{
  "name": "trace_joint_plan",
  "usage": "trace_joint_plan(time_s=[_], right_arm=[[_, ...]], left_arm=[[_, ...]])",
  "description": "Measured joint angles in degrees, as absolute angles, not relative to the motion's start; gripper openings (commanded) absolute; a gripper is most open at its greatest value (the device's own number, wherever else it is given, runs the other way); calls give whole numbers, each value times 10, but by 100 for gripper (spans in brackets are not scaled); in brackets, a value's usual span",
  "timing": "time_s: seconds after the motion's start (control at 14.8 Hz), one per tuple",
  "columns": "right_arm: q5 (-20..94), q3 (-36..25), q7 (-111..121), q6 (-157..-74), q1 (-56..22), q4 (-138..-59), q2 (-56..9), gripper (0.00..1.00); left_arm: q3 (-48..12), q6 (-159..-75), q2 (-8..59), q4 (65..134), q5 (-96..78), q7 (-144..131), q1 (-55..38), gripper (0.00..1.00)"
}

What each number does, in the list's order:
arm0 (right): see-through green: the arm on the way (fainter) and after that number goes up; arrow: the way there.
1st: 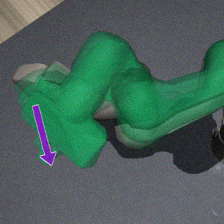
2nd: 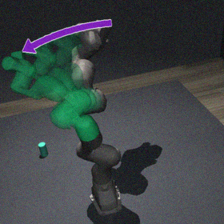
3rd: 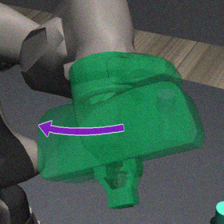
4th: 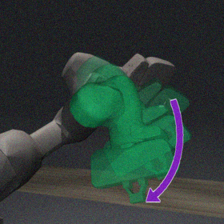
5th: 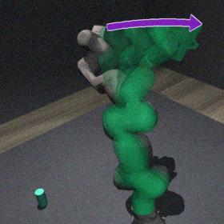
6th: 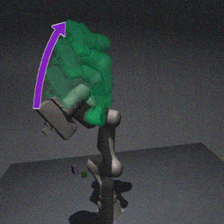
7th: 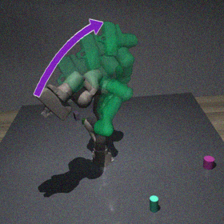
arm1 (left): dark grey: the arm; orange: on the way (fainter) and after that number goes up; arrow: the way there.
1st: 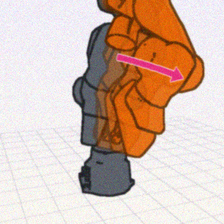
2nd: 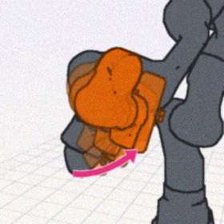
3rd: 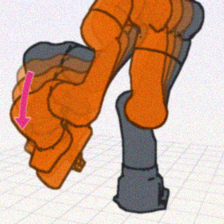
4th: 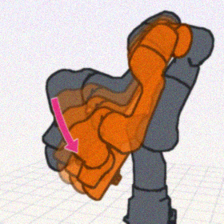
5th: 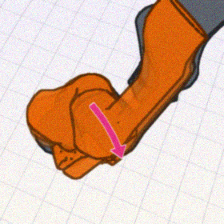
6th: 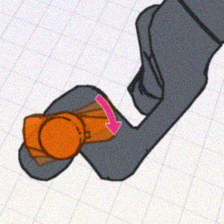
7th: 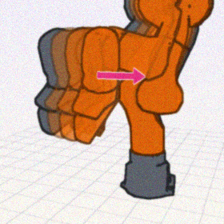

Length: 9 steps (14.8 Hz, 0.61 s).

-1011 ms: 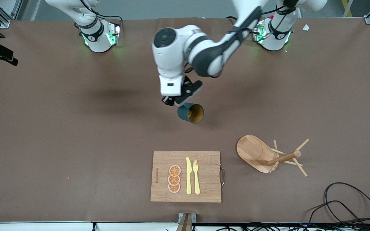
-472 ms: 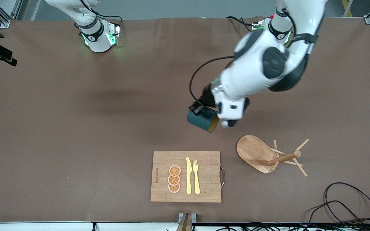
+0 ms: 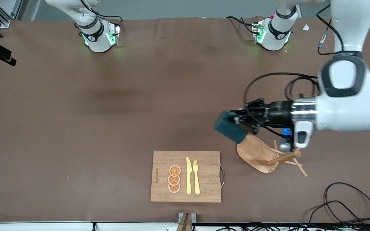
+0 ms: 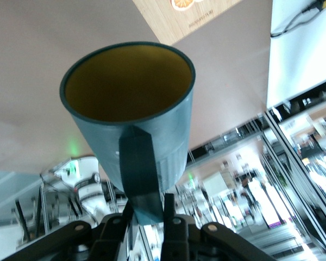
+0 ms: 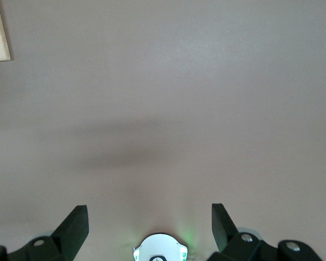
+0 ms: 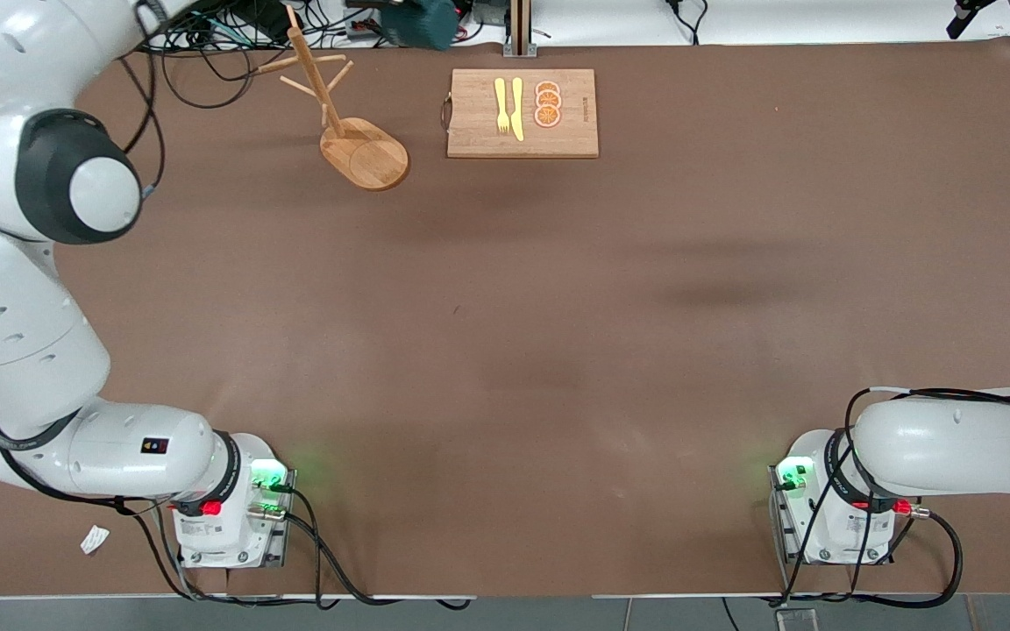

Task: Pass cup and hang on rack
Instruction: 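Lift the mug with the left gripper toward the wooden rack, then hang the mug handle on a rack peg and open the left gripper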

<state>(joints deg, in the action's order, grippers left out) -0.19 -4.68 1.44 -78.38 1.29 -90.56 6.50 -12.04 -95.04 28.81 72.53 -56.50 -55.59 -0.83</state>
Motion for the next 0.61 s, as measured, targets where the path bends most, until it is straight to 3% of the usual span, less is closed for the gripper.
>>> trace_joint_plan(time_s=[0.27,0.61], right_arm=[[-2,-46,14,-784,13,-906,66,100],[-2,-45,14,-784,13,-906,66,100]], left_arm=[[-121,-890,316,734,-610,-483,51,0],[-121,-875,355,736,-621,-415,76,1]])
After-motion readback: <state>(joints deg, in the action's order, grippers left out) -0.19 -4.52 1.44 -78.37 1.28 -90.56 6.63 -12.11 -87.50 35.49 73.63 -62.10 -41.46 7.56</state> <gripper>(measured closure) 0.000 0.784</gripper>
